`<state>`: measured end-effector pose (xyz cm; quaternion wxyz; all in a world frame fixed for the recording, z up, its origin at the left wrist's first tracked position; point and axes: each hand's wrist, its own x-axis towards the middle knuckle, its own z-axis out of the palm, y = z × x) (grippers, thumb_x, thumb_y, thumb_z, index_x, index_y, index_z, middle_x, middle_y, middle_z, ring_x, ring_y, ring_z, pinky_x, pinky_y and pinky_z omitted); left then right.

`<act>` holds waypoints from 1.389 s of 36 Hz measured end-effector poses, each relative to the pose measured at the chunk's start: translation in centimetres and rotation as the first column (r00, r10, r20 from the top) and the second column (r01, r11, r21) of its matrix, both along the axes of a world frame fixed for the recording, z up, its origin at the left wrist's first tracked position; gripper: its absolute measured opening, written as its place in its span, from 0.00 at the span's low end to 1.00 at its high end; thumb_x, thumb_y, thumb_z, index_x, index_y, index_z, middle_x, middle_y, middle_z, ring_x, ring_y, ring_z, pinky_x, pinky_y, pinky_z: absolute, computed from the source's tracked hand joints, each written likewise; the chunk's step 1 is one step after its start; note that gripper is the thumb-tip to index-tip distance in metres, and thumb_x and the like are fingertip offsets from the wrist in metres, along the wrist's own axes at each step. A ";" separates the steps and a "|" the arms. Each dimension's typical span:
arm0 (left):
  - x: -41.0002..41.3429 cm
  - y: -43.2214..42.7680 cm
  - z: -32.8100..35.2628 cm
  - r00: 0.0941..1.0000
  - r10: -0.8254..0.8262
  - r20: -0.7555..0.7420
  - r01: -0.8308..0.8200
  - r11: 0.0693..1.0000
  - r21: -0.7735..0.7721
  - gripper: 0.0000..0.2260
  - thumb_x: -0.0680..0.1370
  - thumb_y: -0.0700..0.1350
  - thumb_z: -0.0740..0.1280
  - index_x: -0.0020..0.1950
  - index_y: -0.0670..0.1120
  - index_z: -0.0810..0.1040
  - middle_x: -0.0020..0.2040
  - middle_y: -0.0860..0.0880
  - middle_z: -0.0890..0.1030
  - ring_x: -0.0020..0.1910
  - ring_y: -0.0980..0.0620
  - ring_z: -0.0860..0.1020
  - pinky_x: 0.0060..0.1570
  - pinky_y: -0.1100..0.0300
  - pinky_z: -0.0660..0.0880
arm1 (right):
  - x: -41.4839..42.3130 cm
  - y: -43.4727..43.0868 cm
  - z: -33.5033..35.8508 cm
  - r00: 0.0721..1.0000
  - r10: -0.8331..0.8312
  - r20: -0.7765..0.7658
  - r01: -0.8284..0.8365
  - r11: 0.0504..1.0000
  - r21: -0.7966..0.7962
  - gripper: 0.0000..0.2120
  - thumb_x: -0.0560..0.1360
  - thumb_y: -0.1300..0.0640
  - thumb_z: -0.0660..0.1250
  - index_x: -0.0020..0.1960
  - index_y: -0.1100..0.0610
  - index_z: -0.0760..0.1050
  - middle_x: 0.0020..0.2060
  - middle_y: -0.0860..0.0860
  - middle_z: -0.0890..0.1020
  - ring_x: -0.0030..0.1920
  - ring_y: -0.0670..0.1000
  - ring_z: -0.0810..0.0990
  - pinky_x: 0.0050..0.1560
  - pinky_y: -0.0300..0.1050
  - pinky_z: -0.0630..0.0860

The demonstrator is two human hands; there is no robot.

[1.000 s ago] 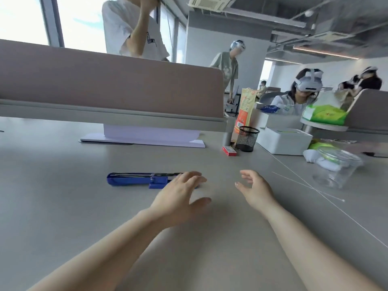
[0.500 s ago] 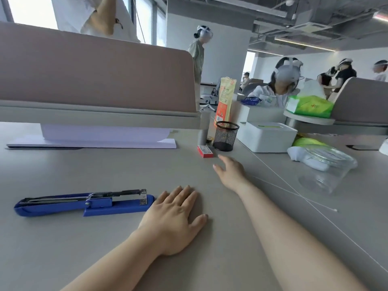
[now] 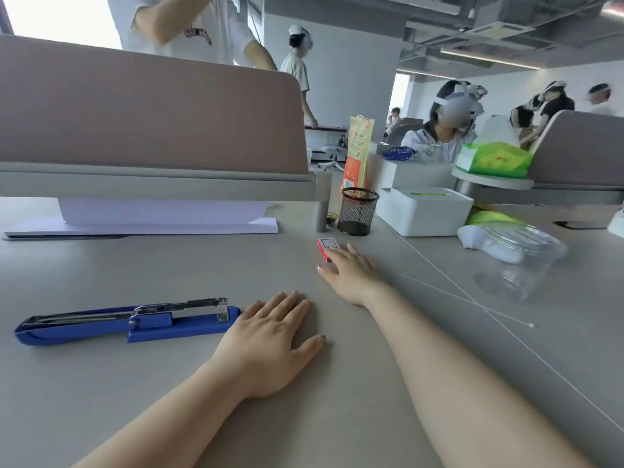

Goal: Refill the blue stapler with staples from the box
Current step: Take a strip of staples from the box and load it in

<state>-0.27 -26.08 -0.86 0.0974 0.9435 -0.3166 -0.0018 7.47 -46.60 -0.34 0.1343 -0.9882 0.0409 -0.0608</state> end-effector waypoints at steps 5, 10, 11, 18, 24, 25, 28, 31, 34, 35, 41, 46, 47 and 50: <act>-0.1 0.0 0.2 1.000 -0.009 0.006 0.009 1.000 -0.015 0.31 0.75 0.66 0.46 0.75 0.54 0.49 0.78 0.55 0.49 0.76 0.56 0.46 0.74 0.56 0.44 | -7.2 0.8 -0.2 1.000 0.013 0.012 -0.014 0.998 0.053 0.26 0.77 0.41 0.51 0.73 0.46 0.55 0.76 0.44 0.57 0.77 0.50 0.48 0.75 0.55 0.47; -0.7 0.4 0.3 0.999 -0.018 0.035 0.020 0.998 -0.060 0.29 0.77 0.63 0.50 0.74 0.51 0.54 0.77 0.52 0.54 0.76 0.54 0.49 0.74 0.56 0.47 | -14.5 2.0 -0.3 0.999 0.021 0.050 -0.025 0.997 0.079 0.24 0.78 0.43 0.53 0.72 0.44 0.57 0.75 0.42 0.59 0.77 0.49 0.48 0.75 0.53 0.47; -0.8 0.5 0.3 0.998 -0.023 0.054 0.026 0.997 -0.067 0.28 0.77 0.62 0.50 0.74 0.50 0.55 0.77 0.52 0.55 0.76 0.54 0.50 0.74 0.56 0.47 | -15.7 2.1 -0.3 0.998 0.019 0.065 -0.024 0.997 0.074 0.23 0.78 0.44 0.54 0.72 0.44 0.58 0.74 0.42 0.60 0.77 0.48 0.49 0.74 0.53 0.48; -2.1 0.9 0.1 0.996 -0.032 0.084 0.043 0.990 -0.131 0.25 0.78 0.58 0.53 0.73 0.49 0.59 0.76 0.50 0.60 0.76 0.51 0.53 0.74 0.54 0.50 | -17.8 2.5 0.0 0.900 -0.044 0.434 0.040 0.999 0.018 0.11 0.70 0.50 0.64 0.47 0.52 0.81 0.49 0.49 0.84 0.65 0.55 0.72 0.60 0.49 0.67; -1.9 0.7 0.1 0.995 -0.042 0.091 0.056 0.985 -0.160 0.26 0.78 0.58 0.53 0.74 0.48 0.57 0.76 0.51 0.59 0.76 0.52 0.52 0.74 0.55 0.48 | -17.0 2.1 -0.2 0.905 -0.215 0.367 0.210 0.976 0.054 0.22 0.64 0.36 0.68 0.50 0.50 0.74 0.50 0.49 0.79 0.56 0.55 0.72 0.53 0.48 0.67; -1.9 0.6 0.1 0.994 -0.054 0.098 0.070 0.984 -0.161 0.26 0.78 0.58 0.52 0.74 0.49 0.56 0.76 0.51 0.59 0.76 0.52 0.52 0.74 0.55 0.47 | -16.9 2.1 -0.3 0.907 -0.232 0.352 0.222 0.973 0.070 0.22 0.64 0.37 0.68 0.50 0.50 0.74 0.50 0.49 0.80 0.56 0.55 0.72 0.52 0.47 0.67; -1.8 0.3 0.1 0.987 -0.100 0.123 0.120 0.979 -0.164 0.26 0.78 0.58 0.53 0.74 0.50 0.55 0.76 0.51 0.60 0.76 0.53 0.51 0.74 0.55 0.46 | -16.7 2.0 -0.2 0.914 -0.233 0.332 0.199 0.971 0.133 0.19 0.66 0.42 0.69 0.51 0.51 0.74 0.50 0.49 0.81 0.55 0.56 0.73 0.50 0.46 0.67; -1.7 0.2 0.1 0.979 -0.130 0.158 0.155 0.975 -0.159 0.26 0.78 0.58 0.54 0.74 0.50 0.56 0.75 0.50 0.62 0.76 0.53 0.52 0.74 0.54 0.46 | -16.6 1.9 -0.3 0.929 -0.188 0.318 0.121 0.969 0.217 0.20 0.67 0.46 0.70 0.56 0.51 0.73 0.53 0.49 0.81 0.56 0.55 0.73 0.53 0.47 0.70; -1.6 0.3 0.1 0.975 -0.152 0.162 0.177 0.972 -0.155 0.26 0.78 0.59 0.53 0.74 0.50 0.56 0.75 0.52 0.62 0.75 0.54 0.52 0.75 0.53 0.46 | -16.5 1.8 -0.5 0.944 -0.148 0.296 0.063 0.959 0.277 0.23 0.68 0.47 0.70 0.60 0.50 0.71 0.55 0.48 0.81 0.58 0.54 0.72 0.56 0.48 0.70; -1.6 0.3 0.1 0.975 -0.159 0.156 0.183 0.971 -0.152 0.26 0.78 0.59 0.53 0.74 0.51 0.56 0.75 0.52 0.62 0.75 0.54 0.52 0.75 0.53 0.46 | -16.5 1.8 -0.6 0.946 -0.141 0.291 0.053 0.956 0.289 0.23 0.68 0.48 0.70 0.61 0.50 0.70 0.55 0.48 0.81 0.59 0.53 0.72 0.57 0.47 0.69; -1.7 0.3 0.1 0.974 -0.166 0.154 0.188 0.971 -0.145 0.26 0.78 0.59 0.54 0.74 0.52 0.57 0.74 0.50 0.64 0.75 0.53 0.55 0.74 0.54 0.47 | -16.5 1.6 -0.6 0.950 -0.133 0.284 0.038 0.948 0.317 0.24 0.69 0.49 0.70 0.63 0.51 0.69 0.56 0.48 0.81 0.60 0.54 0.71 0.60 0.49 0.69; -1.8 0.3 0.2 0.975 -0.175 0.137 0.197 0.966 -0.165 0.26 0.78 0.58 0.56 0.73 0.52 0.56 0.74 0.49 0.65 0.74 0.54 0.56 0.74 0.54 0.47 | -16.4 1.6 -0.6 0.957 -0.115 0.266 0.017 0.939 0.344 0.25 0.69 0.51 0.71 0.63 0.51 0.69 0.55 0.49 0.81 0.59 0.53 0.74 0.61 0.51 0.70; -1.7 0.3 0.2 0.975 -0.176 0.134 0.198 0.965 -0.174 0.26 0.77 0.58 0.56 0.73 0.52 0.57 0.73 0.49 0.65 0.74 0.54 0.56 0.74 0.54 0.47 | -16.4 1.6 -0.5 0.960 -0.109 0.260 0.007 0.931 0.364 0.25 0.68 0.52 0.71 0.63 0.51 0.69 0.55 0.50 0.81 0.59 0.53 0.75 0.61 0.51 0.71; -1.5 0.3 0.2 0.976 -0.184 0.120 0.205 0.957 -0.205 0.25 0.77 0.56 0.58 0.73 0.52 0.58 0.73 0.50 0.67 0.74 0.54 0.56 0.74 0.53 0.48 | -16.3 1.7 -0.4 0.964 -0.093 0.249 -0.017 0.914 0.405 0.25 0.68 0.54 0.72 0.64 0.52 0.69 0.56 0.51 0.80 0.56 0.50 0.76 0.57 0.44 0.71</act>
